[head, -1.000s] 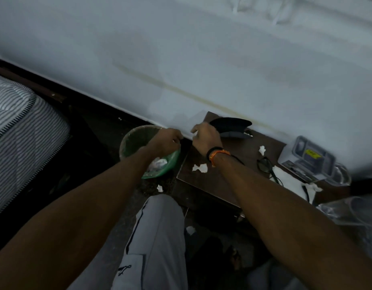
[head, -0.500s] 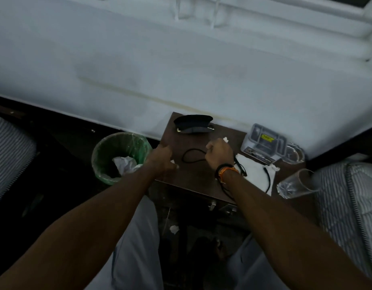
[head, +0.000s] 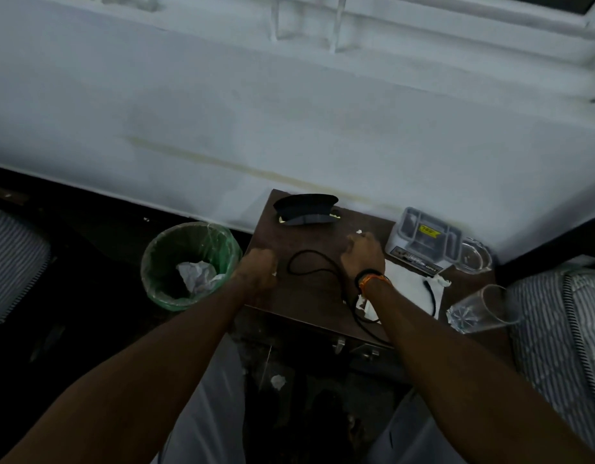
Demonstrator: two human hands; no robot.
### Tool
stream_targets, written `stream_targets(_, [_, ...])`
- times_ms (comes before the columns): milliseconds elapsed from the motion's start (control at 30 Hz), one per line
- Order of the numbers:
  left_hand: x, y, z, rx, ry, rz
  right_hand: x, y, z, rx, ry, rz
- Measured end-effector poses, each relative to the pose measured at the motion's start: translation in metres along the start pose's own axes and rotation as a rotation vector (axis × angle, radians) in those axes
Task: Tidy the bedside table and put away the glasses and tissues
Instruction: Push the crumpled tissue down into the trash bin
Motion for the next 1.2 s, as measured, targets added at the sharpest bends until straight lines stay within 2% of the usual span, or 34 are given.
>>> stream_targets(133, [-0.009,-0.007,-0.005,0.058,0.017,0.028,-0.013,0.008,-0.002,0.071,0.006,-0.029])
stream_targets(300, [-0.02,-0.018,-0.009,0.255,0.032,0.118,-0.028,0.009,-0.004,0.284,0.001,-0.009])
stream_targets(467, [-0.023,-0.018,-0.008,0.367,-0.001,0.161,-0.044,0.013,0.0,0.277,-0.005,-0.118])
stream_targets(700, [-0.028,-0.014,-0.003,0.428,-0.024,0.17,-0.046,0.011,0.001,0.245,-0.029,0.035])
stream_targets(867, [-0.03,-0.02,0.01,0.431,0.059,0.151,-0.046,-0.001,-0.001,0.122,-0.038,0.118])
stream_targets(1000, [-0.026,-0.02,0.033,0.472,0.135,0.111,-0.038,-0.022,0.009,-0.085,0.06,0.147])
stream_targets(1200, [-0.013,-0.012,0.091,0.425,0.372,0.052,-0.012,-0.056,0.048,-0.152,0.105,0.121])
Point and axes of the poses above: each hand's wrist, its own x-axis away from the middle knuckle, its own y-axis out of the palm, z = x × y, the point moved 1 cm from there along -x, towards the middle knuckle, and after that the axes turned 4 degrees about y, right-handed, at the moved point
